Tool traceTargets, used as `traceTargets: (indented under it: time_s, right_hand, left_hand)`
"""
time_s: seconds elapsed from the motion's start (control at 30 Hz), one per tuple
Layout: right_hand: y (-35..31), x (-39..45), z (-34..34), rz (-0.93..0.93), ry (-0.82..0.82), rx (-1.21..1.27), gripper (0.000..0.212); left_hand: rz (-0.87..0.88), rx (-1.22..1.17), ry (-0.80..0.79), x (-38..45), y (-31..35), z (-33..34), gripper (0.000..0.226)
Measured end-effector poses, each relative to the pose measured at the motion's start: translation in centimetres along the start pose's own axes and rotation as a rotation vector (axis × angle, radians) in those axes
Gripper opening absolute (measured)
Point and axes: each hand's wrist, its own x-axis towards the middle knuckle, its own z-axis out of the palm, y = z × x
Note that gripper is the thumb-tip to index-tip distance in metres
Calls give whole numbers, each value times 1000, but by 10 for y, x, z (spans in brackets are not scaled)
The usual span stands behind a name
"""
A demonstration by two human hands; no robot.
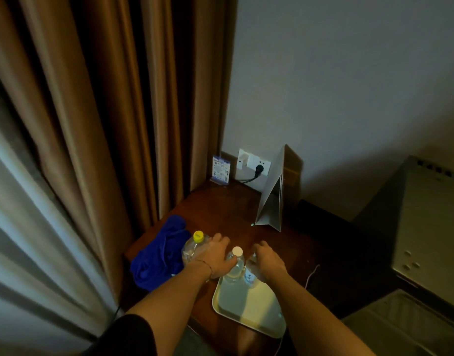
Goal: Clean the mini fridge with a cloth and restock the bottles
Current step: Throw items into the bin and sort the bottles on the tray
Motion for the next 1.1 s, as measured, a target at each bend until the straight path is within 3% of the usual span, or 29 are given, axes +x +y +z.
traceTargets:
  time_s: [0.3,0.6,1.1]
  right_hand:
    - [9,-17,14,41,27,7,27]
    - [15,-78,2,97,130,-17,25]
    - [59,-265,25,4,122,5,30]
  left_hand:
    - [9,-9,-42,-11,4,10,47]
    - [93,-16,-33,-36,22,22,64]
    - [42,88,-55,-196,90,55,66]
